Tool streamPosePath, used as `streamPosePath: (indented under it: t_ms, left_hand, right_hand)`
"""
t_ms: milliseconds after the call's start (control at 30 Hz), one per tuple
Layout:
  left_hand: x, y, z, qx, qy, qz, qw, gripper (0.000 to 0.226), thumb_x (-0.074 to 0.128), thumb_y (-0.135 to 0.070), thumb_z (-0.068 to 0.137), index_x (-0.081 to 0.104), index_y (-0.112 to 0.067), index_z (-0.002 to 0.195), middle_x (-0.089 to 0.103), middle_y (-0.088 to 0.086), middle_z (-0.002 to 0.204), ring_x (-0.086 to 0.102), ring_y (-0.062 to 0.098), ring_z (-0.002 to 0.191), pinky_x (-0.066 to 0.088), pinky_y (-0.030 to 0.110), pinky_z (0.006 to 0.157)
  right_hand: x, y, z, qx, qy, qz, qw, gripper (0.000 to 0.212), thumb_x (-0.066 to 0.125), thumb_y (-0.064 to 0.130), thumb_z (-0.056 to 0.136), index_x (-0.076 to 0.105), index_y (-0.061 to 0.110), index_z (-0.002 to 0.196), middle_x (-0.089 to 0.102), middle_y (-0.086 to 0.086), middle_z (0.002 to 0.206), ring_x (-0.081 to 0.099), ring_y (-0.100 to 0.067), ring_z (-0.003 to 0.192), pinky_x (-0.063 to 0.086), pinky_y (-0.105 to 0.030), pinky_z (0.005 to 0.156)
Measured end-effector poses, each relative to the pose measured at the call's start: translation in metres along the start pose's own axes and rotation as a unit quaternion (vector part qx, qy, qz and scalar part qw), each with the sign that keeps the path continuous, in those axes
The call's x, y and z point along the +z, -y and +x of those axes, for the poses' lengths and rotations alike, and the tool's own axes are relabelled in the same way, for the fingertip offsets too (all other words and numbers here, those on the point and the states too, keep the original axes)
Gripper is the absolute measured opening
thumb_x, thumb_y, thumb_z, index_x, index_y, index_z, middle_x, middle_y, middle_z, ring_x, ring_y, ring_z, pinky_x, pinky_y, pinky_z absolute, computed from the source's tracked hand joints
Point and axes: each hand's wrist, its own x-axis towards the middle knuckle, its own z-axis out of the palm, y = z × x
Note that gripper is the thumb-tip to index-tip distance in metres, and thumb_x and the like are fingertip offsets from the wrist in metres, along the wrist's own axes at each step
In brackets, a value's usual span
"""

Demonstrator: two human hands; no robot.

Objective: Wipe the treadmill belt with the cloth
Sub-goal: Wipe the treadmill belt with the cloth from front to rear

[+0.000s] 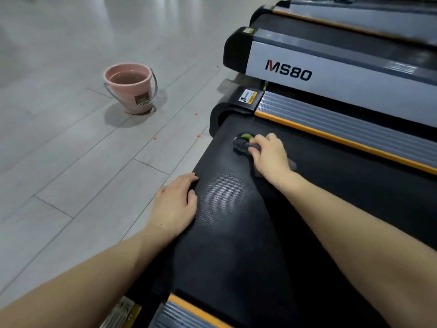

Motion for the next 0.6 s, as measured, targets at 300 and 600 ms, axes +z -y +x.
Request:
streamPosePath:
  t_ms: [300,600]
  left_hand:
    - [0.004,0.000,0.002,-0.005,-0.016,0.025,1.000,0.035,0.040,-0.026,0.095,0.053,-0.029,0.128,0.057,-0.016,0.130,0.050,0.005,0.118,0.033,0.036,0.108]
    - [0.004,-0.001,0.000,-0.037,-0.038,0.045,0.998,0.052,0.029,-0.032,0.091,0.045,-0.025,0.141,0.057,-0.010,0.134,0.051,0.008,0.124,0.030,0.042,0.115]
  right_hand:
    - [-0.009,0.050,-0.077,-0.233,0.095,0.102,0.962,0.017,0.065,0.027,0.093,0.068,0.020,0.108,0.053,-0.004,0.094,0.051,-0.024,0.084,0.047,-0.035,0.074]
    - [0.030,0.057,0.024,-0.010,-0.004,0.024,1.000,0.016,0.063,0.028,0.090,0.069,0.018,0.100,0.048,-0.012,0.094,0.049,-0.033,0.089,0.049,-0.043,0.076]
